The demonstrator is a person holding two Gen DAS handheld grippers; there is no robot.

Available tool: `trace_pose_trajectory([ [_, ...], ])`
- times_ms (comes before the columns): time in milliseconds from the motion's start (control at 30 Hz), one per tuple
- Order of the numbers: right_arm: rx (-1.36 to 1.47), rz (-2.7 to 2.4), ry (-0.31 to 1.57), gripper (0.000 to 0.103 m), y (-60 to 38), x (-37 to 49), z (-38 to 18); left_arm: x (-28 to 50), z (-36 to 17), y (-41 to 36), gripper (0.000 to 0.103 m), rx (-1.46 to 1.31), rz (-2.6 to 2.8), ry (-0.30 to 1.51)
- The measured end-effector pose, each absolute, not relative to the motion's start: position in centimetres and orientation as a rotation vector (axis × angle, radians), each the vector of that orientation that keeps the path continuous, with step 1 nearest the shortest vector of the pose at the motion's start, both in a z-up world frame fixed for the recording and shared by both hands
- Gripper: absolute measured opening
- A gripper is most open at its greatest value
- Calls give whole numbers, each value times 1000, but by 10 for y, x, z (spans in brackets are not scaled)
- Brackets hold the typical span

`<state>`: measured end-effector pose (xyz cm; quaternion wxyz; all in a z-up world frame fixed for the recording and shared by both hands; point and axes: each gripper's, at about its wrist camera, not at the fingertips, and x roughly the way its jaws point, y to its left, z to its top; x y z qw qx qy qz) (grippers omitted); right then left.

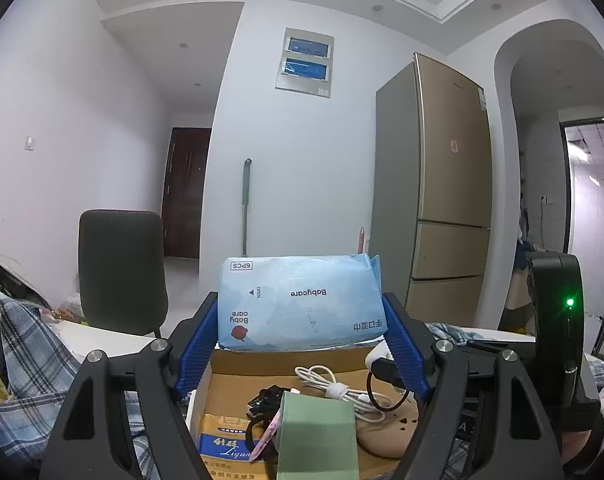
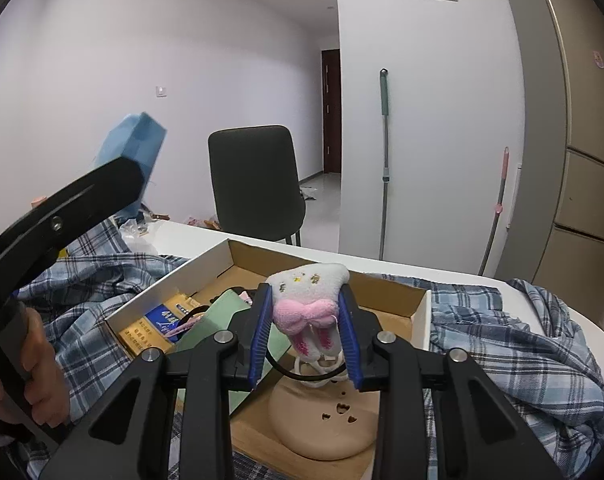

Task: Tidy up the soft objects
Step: 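Carry the wipes pack and plush charm over the box with both tools, then open both tools to drop the wipes and charm into the box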

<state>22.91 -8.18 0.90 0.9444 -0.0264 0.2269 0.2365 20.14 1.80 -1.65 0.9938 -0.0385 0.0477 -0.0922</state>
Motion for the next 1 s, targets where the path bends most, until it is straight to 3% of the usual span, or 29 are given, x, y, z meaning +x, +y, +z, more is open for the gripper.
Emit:
trace_pose_trajectory([
  [233, -56, 512, 479, 37, -80, 230, 6, 210, -17, 18, 79, -81, -202, 128],
  [367, -46, 497, 488, 61, -84, 231, 6, 214, -19, 21, 79, -97, -205, 154],
  [567, -55, 465, 493, 62, -84, 232, 7, 218, -20, 24, 80, -112, -200, 173],
  [600, -61, 454, 496, 62, -85, 232, 6, 223, -23, 23, 85, -109, -206, 201],
  [767, -57, 442, 505, 62, -89, 234, 5, 236, -31, 19, 89, -99, -200, 283],
  [1000, -62, 437, 500, 62, -88, 233, 7, 234, -29, 26, 97, -131, -181, 263],
])
